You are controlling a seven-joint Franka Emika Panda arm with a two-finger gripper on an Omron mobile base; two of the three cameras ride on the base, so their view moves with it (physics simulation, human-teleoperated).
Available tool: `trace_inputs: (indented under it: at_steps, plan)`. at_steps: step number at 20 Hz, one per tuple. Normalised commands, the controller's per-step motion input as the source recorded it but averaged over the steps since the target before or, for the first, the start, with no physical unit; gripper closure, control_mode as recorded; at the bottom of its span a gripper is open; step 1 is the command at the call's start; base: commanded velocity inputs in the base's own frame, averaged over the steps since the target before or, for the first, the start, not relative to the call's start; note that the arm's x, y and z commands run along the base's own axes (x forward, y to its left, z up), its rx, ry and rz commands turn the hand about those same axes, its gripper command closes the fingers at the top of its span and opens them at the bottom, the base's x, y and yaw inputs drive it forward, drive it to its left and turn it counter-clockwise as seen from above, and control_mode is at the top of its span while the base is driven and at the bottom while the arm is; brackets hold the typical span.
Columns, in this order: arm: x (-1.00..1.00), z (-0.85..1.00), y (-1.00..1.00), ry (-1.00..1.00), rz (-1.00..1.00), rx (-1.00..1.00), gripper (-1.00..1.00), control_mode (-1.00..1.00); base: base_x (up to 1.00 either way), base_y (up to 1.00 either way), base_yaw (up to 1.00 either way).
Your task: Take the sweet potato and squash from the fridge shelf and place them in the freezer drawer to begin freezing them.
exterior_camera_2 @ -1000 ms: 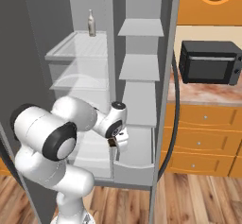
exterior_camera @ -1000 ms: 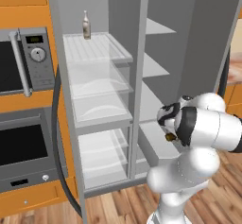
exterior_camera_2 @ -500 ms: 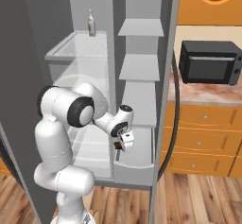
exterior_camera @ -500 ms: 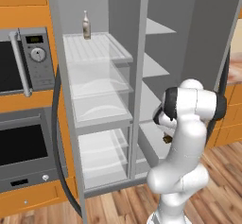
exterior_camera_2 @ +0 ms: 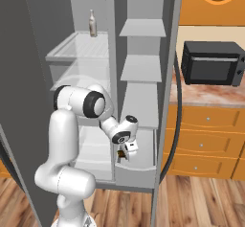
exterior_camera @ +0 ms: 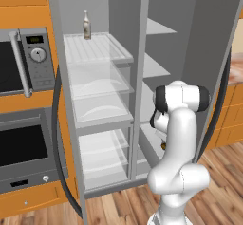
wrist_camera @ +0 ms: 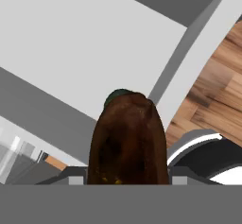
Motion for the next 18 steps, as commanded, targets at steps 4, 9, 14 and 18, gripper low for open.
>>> trace_inputs:
  at_steps: [4,9,14,18]
  plan:
    - [0.03,-0.61,-0.02,0.01,0.04,0.03,1.0,-1.0,0.0,0.0,0.0]
    - [0.0,-0.54,-0.03,0.04,0.05,0.04,1.0,-1.0,0.0,0.0,0.0]
    - [-0.17,-0.58,0.01,0.09,0.05,0.03,-1.0,-1.0,0.0,0.0,0.0]
    - [-0.22,-0.48,0.01,0.08,0.03,0.02,-1.0,-1.0,0.0,0.0,0.0]
